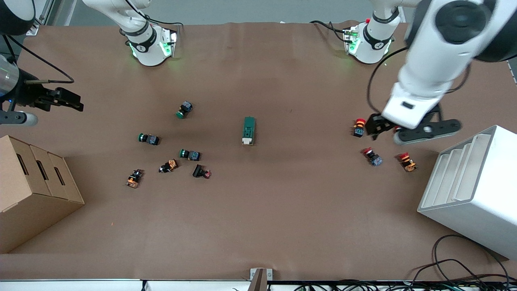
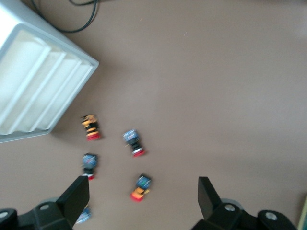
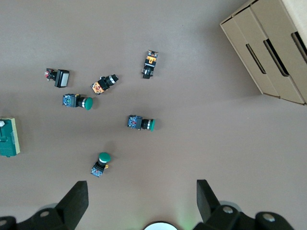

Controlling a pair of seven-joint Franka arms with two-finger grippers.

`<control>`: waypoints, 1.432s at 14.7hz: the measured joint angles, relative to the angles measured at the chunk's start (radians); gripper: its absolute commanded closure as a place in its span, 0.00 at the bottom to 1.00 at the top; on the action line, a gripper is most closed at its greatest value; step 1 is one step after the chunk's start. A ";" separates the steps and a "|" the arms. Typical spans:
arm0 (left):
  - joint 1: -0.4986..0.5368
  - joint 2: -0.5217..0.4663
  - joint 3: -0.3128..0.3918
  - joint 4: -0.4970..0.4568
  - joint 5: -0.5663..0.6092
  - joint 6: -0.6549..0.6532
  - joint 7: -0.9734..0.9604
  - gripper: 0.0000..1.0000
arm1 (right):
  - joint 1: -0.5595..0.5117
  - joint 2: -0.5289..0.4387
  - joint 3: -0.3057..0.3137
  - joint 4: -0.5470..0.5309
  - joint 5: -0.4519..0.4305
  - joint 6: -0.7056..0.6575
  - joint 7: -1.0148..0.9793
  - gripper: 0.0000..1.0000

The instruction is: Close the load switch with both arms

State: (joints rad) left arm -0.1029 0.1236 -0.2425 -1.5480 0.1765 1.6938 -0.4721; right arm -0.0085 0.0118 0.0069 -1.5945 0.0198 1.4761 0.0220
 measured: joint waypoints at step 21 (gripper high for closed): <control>0.001 -0.279 0.208 -0.151 -0.204 -0.112 0.495 0.00 | -0.005 -0.069 -0.002 0.028 0.000 -0.129 -0.008 0.00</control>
State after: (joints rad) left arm -0.1016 -0.1559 -0.0342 -1.6986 -0.0273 1.5819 0.0232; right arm -0.0130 -0.0575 0.0045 -1.5667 0.0202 1.3468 0.0141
